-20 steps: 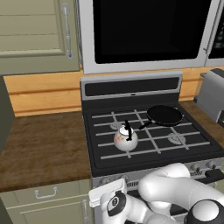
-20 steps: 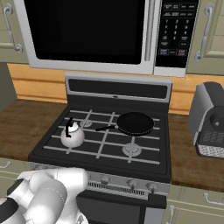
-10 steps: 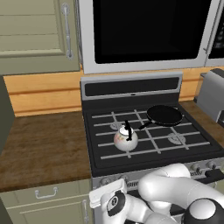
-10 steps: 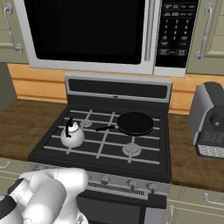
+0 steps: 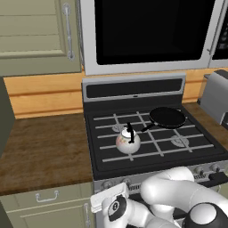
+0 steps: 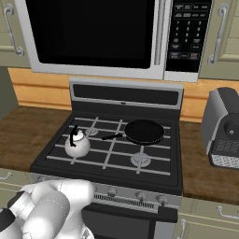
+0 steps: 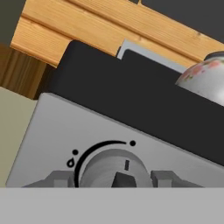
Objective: Pick the kettle from the counter and place it on a stove burner. Then turn the burner on.
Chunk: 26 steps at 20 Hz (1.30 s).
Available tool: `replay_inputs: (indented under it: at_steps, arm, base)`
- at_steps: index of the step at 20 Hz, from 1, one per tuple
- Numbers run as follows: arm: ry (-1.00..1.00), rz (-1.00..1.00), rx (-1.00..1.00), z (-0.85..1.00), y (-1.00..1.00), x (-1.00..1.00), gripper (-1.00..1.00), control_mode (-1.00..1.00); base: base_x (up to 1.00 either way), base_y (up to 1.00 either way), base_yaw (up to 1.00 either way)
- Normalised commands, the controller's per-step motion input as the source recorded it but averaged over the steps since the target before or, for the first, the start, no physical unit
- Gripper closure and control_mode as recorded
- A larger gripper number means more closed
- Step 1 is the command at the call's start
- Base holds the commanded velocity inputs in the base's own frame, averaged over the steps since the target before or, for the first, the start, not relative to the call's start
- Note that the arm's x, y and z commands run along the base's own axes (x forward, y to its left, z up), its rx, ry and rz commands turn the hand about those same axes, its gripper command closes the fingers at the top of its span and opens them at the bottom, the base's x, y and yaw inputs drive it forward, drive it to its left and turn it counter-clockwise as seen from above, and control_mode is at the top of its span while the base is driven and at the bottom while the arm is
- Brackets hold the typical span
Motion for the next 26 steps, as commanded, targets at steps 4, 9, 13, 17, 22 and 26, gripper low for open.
replay_inputs:
  at_steps: [4, 9, 13, 17, 22, 26]
  arm:
    - [0.0, 0.0, 0.0, 0.0, 0.0, 0.0, 1.0, -1.0]
    - [0.0, 0.0, 0.0, 0.0, 0.0, 0.0, 1.0, -1.0]
    - [0.0, 0.0, -0.08, 0.01, 0.0, 0.0, 1.0, -1.0]
    - [0.0, 0.0, -0.14, 0.03, 0.0, 0.0, 1.0, -1.0]
    - [0.0, 0.0, -0.18, 0.0, 0.0, 0.0, 1.0, -1.0]
    - [0.0, 0.0, -0.15, 0.0, 0.0, 0.0, 1.0, -1.0]
  base:
    - [0.0, 0.0, 0.0]
    - [0.0, 0.0, 0.0]
    - [0.0, 0.0, 0.0]
    - [0.0, 0.0, 0.0]
    - [0.0, 0.0, 0.0]
    - [0.0, 0.0, 0.0]
